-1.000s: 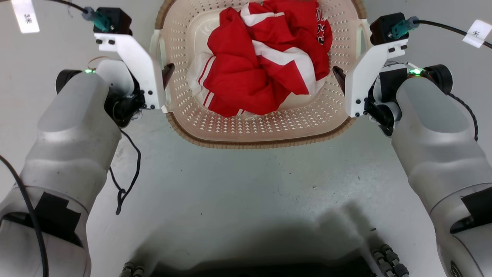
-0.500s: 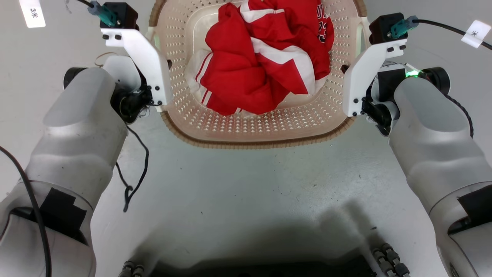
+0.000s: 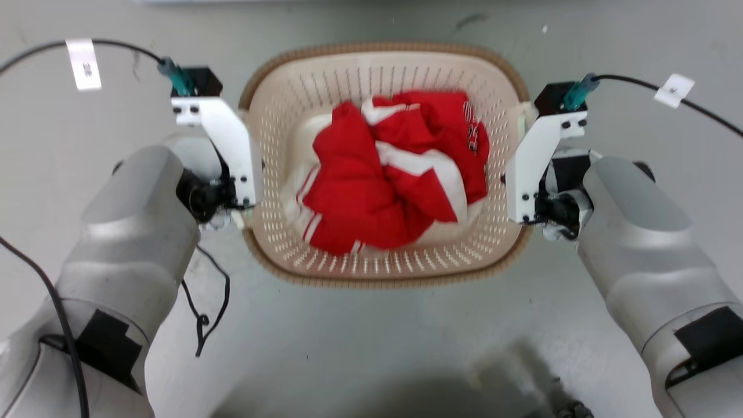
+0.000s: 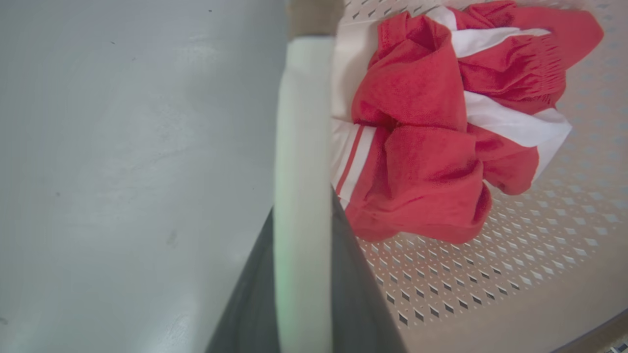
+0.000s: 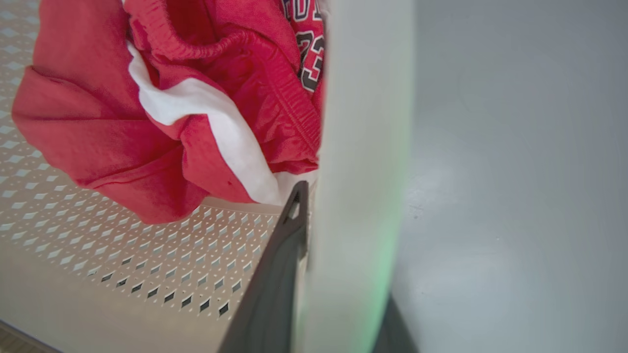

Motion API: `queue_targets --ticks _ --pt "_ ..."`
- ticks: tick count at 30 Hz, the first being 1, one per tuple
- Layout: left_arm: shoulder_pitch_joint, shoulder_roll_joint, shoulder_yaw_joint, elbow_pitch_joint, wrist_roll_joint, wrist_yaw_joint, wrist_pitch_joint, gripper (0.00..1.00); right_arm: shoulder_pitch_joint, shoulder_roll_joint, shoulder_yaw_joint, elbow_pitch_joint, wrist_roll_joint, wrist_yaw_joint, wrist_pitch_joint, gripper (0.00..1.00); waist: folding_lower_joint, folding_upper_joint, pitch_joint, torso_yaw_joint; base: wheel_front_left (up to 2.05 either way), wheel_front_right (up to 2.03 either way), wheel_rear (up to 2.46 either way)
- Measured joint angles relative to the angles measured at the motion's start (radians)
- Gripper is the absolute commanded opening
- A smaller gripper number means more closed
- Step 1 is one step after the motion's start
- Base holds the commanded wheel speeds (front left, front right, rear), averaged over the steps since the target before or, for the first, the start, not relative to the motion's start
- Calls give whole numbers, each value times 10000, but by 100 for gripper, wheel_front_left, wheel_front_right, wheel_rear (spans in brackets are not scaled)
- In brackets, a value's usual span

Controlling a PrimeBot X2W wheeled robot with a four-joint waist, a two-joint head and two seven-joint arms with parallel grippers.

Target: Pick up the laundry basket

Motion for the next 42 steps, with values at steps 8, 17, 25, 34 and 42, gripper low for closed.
queue_targets --ticks 8,17,25,34,42 --pt "787 -163 -240 215 -491 27 692 0 640 -82 805 -219 1068 -58 1218 0 -1 0 -1543 -29 0 0 0" --pt "1682 -462 -456 571 -947 50 1304 0 1427 -150 1480 -142 1981 -69 2174 0 -1 0 -3431 28 0 0 0" --pt "2192 -616 -527 790 -1252 61 1814 0 1851 -167 1852 52 2571 -69 2924 0 -2 0 -5009 49 0 0 0" --pt "2714 -817 -593 978 -1484 63 1992 0 2172 -190 2155 251 2932 -69 3342 0 -3 0 -6613 103 0 0 0" --pt "3198 -957 -685 1108 -1593 65 1935 0 2582 -194 2347 385 3172 -69 3440 0 -4 0 -7812 126 0 0 0"
